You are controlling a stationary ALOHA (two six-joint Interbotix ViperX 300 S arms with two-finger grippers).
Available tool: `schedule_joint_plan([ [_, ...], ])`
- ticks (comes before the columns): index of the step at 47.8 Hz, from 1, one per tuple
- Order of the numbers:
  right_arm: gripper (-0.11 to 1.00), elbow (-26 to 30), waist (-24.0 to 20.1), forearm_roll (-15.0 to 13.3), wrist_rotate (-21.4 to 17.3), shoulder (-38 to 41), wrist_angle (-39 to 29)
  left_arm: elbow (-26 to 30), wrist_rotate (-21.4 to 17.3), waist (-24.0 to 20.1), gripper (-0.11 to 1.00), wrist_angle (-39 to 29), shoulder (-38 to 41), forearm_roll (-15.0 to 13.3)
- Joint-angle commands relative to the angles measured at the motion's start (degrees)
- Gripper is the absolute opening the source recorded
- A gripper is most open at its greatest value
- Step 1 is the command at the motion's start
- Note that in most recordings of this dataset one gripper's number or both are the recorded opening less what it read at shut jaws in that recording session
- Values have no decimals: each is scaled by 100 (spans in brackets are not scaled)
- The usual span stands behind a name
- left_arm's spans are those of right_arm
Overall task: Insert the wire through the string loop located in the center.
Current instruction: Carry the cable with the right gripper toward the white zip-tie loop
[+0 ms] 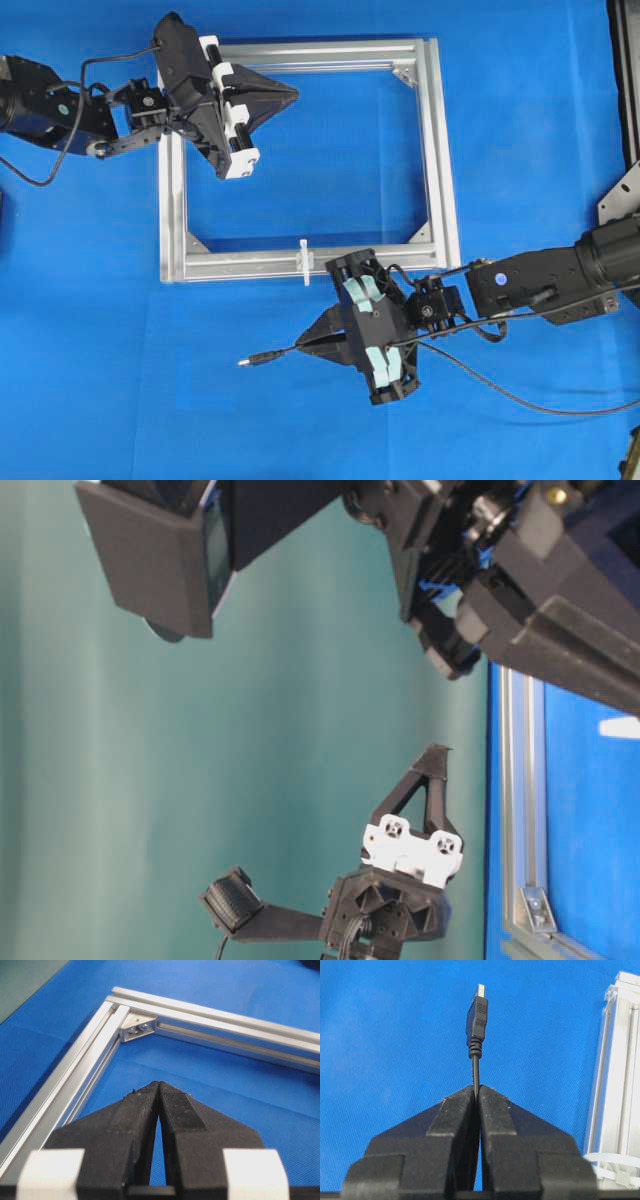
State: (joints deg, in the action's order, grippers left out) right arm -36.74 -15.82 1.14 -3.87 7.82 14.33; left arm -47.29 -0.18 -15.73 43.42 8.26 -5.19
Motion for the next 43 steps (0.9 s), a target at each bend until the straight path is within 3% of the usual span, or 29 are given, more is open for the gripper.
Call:
schedule_joint_plan([
  [1,-3,88,0,9,0,-167,18,105,0,0,0,26,-185,18],
  [18,-3,-141,-9,9,-18,-369,18,105,0,0,0,35,-185,18],
  [43,-3,-1564,-149,18,-35,-1564,-35,97,9,0,0,18,-185,18],
])
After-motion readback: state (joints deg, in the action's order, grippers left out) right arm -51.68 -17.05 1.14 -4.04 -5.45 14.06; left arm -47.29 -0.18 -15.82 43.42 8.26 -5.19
